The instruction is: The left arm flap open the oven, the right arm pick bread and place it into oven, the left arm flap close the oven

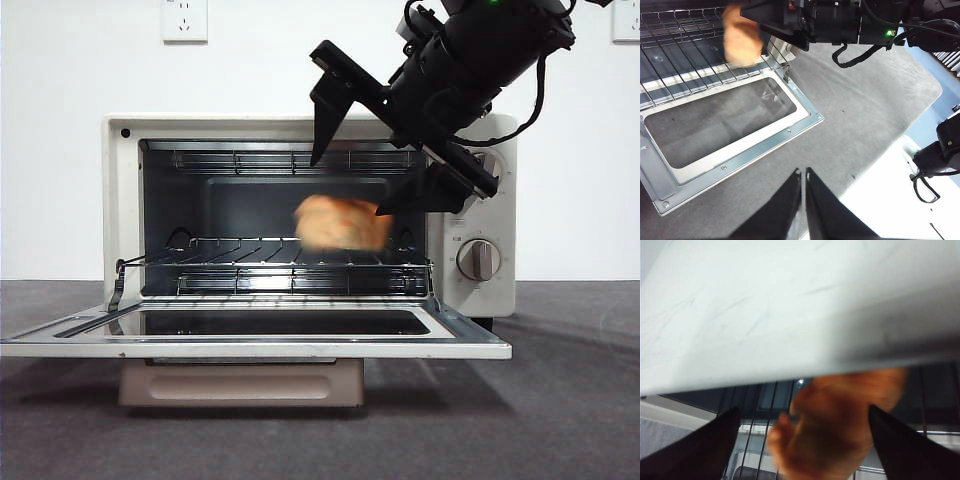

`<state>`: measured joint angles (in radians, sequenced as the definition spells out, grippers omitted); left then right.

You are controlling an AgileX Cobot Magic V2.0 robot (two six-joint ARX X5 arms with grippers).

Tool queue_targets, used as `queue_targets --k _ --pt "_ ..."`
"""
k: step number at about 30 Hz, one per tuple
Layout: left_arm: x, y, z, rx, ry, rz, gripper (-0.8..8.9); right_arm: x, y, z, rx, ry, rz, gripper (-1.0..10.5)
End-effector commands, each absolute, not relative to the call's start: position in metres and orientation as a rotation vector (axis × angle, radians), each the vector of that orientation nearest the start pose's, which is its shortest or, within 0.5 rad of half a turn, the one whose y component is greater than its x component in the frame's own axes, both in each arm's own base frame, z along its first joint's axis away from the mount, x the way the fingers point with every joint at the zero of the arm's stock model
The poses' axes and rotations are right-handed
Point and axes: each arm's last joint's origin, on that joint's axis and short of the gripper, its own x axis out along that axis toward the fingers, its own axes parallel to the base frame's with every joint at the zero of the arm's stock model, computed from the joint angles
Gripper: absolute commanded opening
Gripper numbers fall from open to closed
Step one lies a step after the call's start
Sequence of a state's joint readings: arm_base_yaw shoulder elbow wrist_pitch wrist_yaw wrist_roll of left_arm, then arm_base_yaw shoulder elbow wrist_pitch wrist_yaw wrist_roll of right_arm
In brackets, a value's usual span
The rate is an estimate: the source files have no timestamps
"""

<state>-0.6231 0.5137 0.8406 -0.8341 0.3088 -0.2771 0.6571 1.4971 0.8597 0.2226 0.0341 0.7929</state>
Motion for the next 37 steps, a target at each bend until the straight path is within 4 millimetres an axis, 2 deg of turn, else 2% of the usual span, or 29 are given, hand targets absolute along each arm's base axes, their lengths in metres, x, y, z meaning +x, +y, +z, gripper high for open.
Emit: queue_targets --k 1,6,12,16,21,23,27,31,37 --pt "0.064 -0.057 0.329 -0.176 0.616 -0.843 0.19 0.258 0.201 0.232 0.621 0.614 0.444 4.3" --pt "0.064 -0.057 0.328 -0.172 0.612 -0.821 0.19 0.251 0.2 0.24 0.624 0.621 0.481 4.3" --pt "0.078 -0.056 0.321 -0.096 0.611 -0.53 0.14 0.223 0.191 0.269 0.57 0.628 0.541 4.3" --pt "0.098 -0.066 0.297 -0.072 0.75 -0.465 0.13 0.192 0.177 0.293 0.51 0.645 0.62 4.3" --pt "0.127 -0.076 0.257 -0.119 0.989 -0.493 0.12 0.156 0.153 0.318 0.45 0.655 0.757 4.3" --pt "0.138 -0.074 0.246 -0.155 1.04 -0.47 0.12 0.143 0.142 0.326 0.442 0.653 0.793 4.3" --pt "0.154 -0.061 0.234 -0.318 1.097 -0.528 0.12 0.119 0.119 0.337 0.432 0.629 0.808 4.3" --pt "0.16 -0.046 0.217 -0.407 1.164 -0.486 0.13 0.1 0.101 0.343 0.437 0.608 0.816 4.3" --pt "0.166 -0.04 0.198 -0.469 1.228 -0.415 0.12 0.081 0.084 0.346 0.441 0.598 0.829 4.3"
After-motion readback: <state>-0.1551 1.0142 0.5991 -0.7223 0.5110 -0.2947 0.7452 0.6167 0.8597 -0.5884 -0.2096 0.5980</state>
